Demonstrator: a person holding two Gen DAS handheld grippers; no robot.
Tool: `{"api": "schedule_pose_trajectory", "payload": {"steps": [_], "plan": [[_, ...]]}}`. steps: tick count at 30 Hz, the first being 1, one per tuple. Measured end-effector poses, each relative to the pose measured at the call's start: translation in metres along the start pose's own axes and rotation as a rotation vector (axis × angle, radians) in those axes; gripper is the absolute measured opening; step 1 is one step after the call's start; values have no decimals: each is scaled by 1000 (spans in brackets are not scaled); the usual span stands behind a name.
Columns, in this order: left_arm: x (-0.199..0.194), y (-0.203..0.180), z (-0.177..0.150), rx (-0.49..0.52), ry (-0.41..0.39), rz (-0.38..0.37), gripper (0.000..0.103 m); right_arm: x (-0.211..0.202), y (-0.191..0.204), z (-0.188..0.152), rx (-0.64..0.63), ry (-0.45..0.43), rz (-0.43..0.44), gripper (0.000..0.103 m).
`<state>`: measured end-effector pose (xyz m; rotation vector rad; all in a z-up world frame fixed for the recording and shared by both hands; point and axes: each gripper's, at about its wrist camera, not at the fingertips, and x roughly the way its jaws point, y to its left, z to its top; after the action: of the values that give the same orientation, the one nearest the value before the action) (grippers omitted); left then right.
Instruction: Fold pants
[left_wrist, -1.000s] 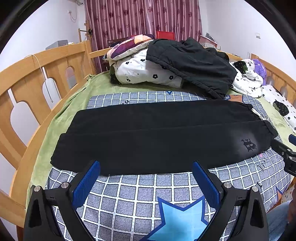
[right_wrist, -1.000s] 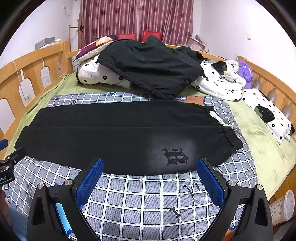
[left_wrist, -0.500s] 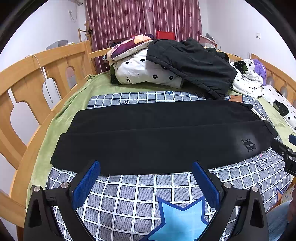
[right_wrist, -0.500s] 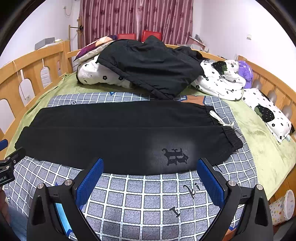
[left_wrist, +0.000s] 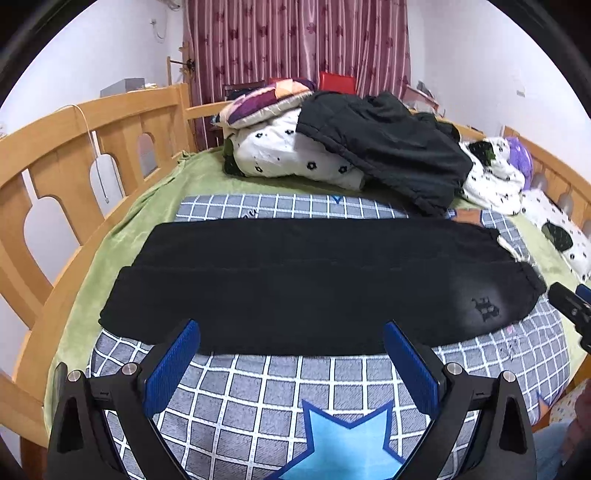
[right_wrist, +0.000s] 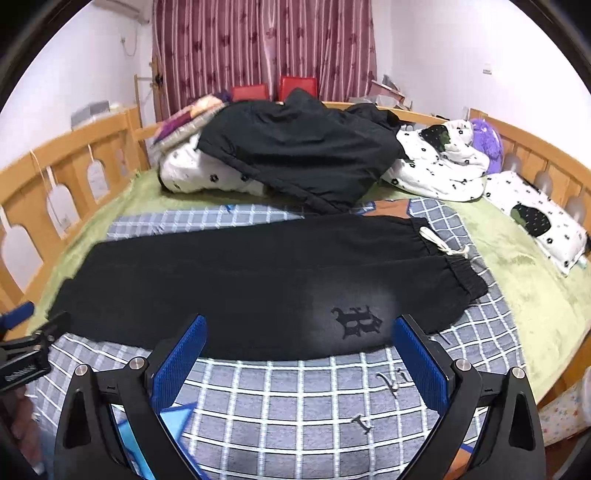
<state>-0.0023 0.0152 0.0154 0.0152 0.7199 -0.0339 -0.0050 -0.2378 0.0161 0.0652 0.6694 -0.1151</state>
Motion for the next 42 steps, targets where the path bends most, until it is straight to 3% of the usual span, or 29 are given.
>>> {"api": "schedule_pose_trajectory", "payload": {"steps": [4, 7, 10, 14, 20, 23, 26, 28, 33, 38, 40, 41, 42], "plan": [[-14, 5, 16, 15, -32, 32, 100, -20, -6, 17, -13, -36, 38, 99], [-33, 20, 30, 4, -59, 49, 100, -39, -13, 34, -74, -68, 6, 99], [-45, 45, 43, -41, -74, 14, 100, -57, -31, 50, -93, -110, -15, 99], [-34, 80, 51, -92, -33, -36, 100, -61, -64, 66, -64, -109, 26, 99], [33, 128, 18, -168, 67, 19, 99, -8, -115, 55, -26, -46, 73, 99], [74, 151, -12, -238, 119, -41, 99, 33, -140, 24, 3, 13, 38, 91], [102, 170, -44, -334, 121, -138, 99, 75, -160, -8, 33, 94, 35, 79], [121, 178, -61, -386, 154, -150, 98, 99, -171, -29, 79, 147, 44, 78], [156, 195, -92, -500, 181, -134, 89, 148, -191, -68, 211, 215, 66, 78], [177, 216, -94, -573, 153, -119, 81, 183, -207, -80, 322, 234, 92, 78], [186, 220, -86, -581, 151, -99, 73, 194, -208, -77, 338, 215, 98, 78], [191, 221, -81, -586, 158, -87, 63, 197, -206, -73, 334, 199, 100, 74], [196, 223, -77, -596, 171, -65, 44, 200, -204, -69, 329, 195, 103, 67]]}}
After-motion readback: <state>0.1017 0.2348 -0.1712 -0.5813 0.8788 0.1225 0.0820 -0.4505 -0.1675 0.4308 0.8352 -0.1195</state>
